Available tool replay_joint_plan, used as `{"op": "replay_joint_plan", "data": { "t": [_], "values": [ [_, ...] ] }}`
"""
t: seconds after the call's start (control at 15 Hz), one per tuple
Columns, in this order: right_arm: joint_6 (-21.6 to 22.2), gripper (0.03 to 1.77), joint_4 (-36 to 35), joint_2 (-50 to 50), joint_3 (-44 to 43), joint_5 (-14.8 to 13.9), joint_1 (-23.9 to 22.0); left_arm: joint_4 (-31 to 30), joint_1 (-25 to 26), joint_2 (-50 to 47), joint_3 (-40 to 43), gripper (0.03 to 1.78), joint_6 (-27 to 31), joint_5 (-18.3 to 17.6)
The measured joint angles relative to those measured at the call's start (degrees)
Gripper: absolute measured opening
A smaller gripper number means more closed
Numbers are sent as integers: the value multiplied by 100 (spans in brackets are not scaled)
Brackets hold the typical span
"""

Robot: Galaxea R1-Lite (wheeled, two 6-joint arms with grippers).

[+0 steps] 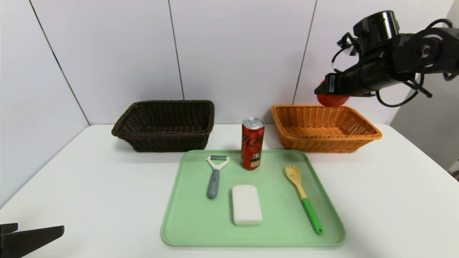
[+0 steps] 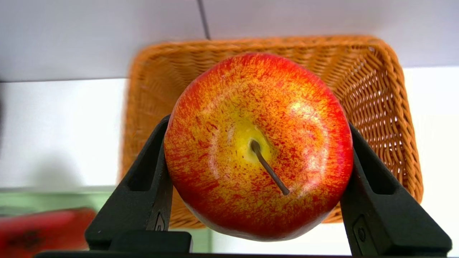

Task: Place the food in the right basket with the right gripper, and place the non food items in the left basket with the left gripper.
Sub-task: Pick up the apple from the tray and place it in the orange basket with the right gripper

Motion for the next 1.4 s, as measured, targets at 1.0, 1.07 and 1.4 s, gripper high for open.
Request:
{"op": "replay_joint_plan", "data": {
  "t": [1.0, 1.07, 1.4],
  "values": [
    [171, 123, -589, 1642, -22, 66, -394, 9, -9, 20, 5, 169, -12, -90],
    [168, 123, -580, 1653, -22, 66, -407, 9, -9, 20, 5, 169, -11, -88],
    [178, 143, -591, 1629, -22, 66, -410, 9, -9, 6, 5, 169, -26, -88]
  ]
}}
